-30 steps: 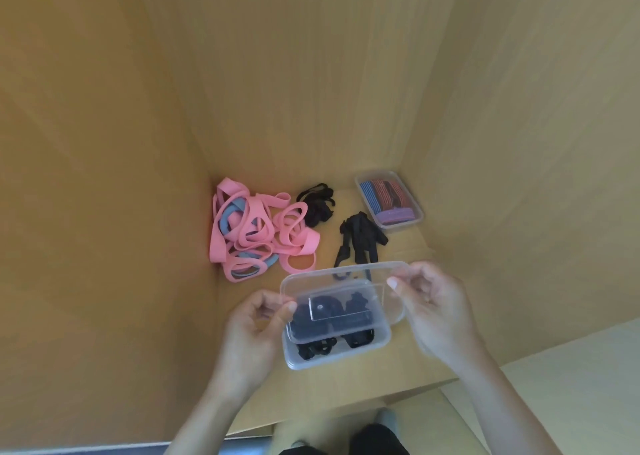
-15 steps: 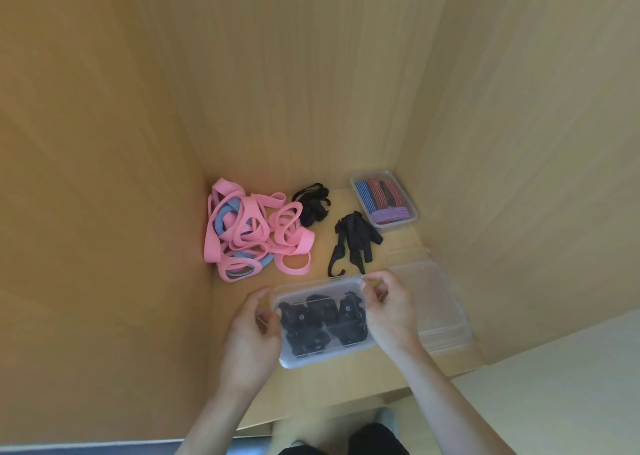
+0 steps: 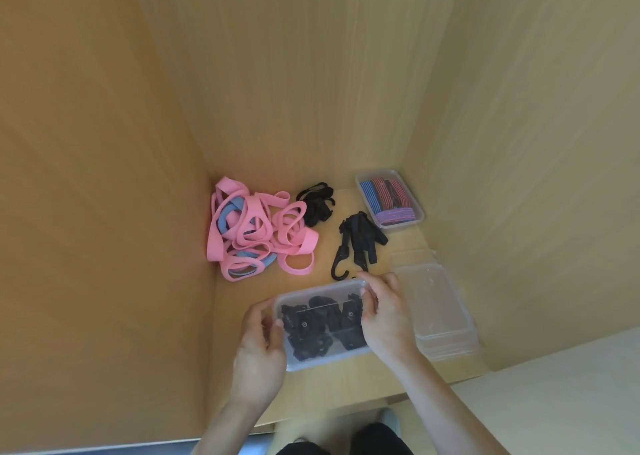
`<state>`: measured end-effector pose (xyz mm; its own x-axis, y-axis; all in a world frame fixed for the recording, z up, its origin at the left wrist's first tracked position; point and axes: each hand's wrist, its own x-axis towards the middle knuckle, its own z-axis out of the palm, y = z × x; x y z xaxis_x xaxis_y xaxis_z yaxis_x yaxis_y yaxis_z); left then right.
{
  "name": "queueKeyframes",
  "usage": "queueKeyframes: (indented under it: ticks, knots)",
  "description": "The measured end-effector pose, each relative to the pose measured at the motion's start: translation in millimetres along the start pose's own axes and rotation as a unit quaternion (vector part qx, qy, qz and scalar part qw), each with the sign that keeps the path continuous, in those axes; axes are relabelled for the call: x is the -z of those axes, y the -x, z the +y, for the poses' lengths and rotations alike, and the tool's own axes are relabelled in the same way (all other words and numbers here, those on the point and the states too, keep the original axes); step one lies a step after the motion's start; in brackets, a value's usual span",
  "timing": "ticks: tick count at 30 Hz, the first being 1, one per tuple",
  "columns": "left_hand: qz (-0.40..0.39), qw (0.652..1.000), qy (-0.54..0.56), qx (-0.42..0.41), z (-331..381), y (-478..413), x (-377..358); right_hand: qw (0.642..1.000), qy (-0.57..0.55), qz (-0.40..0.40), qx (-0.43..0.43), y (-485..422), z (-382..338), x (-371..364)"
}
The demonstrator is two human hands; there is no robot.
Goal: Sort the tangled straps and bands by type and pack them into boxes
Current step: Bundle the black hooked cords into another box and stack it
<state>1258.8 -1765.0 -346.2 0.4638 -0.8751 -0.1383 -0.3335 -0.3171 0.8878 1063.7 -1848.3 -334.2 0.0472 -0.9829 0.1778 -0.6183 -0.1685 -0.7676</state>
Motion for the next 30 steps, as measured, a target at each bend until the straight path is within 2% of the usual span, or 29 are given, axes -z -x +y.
queueKeyframes:
  ticks: [5,9,17,23,30]
  knots:
    - [-0.001,1.0,0.002,-0.02,-1,1,-4,0.998,0.029,-0.049,0.013,-7,3,3]
    - [-0.013,0.999,-0.012,-0.044,-2,1,-5,0.989,0.122,-0.071,0.039,-9,3,4]
    - [-0.065,0.994,-0.073,-0.052,-7,-8,-3,0.923,0.306,-0.186,0.141,-13,0,2]
    - [-0.076,0.995,-0.008,-0.07,-14,-20,-4,0.854,0.304,-0.324,0.272,-14,-3,1]
    - [-0.06,0.992,0.084,-0.069,-22,-22,-12,0.827,0.307,-0.359,0.305,-14,-9,4]
